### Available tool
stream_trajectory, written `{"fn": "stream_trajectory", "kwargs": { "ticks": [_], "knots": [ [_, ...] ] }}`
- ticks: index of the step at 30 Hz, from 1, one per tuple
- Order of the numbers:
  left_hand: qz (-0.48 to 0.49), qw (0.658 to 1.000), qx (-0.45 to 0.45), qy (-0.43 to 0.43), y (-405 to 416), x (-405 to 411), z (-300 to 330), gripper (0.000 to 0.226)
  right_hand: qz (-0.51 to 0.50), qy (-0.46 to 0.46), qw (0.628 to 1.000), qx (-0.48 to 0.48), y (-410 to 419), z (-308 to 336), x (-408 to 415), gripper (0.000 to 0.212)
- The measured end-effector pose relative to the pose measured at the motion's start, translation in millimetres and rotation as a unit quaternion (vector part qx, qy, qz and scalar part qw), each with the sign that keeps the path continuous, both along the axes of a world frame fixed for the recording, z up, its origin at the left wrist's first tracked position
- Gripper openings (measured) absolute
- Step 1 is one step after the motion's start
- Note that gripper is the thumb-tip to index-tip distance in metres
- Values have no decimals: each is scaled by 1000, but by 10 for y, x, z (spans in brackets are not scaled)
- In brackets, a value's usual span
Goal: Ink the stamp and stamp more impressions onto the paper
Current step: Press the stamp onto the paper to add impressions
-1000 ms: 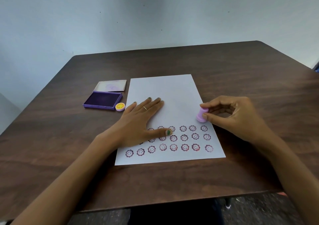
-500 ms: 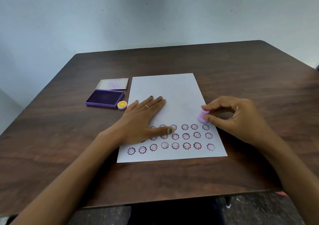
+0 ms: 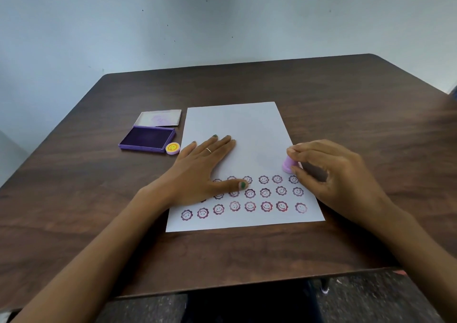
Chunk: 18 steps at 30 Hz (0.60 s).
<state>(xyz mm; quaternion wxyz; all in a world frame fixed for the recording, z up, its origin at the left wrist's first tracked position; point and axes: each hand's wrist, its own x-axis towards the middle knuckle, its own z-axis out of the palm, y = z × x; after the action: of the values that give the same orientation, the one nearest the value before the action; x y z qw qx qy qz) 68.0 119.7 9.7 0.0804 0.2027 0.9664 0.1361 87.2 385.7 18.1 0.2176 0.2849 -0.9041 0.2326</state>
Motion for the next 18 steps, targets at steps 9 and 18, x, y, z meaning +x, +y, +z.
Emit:
{"fn": "stream_trajectory", "kwargs": {
  "ticks": [9, 18],
  "knots": [
    [-3, 1000, 3, 3, -21, -8, -22, 94, -34, 49, 998, 16, -27, 2, 0, 24],
    [-3, 1000, 2, 10, -30, -18, -46, 101, -65, 82, 994, 32, -22, -28, 5, 26]
  ]
}}
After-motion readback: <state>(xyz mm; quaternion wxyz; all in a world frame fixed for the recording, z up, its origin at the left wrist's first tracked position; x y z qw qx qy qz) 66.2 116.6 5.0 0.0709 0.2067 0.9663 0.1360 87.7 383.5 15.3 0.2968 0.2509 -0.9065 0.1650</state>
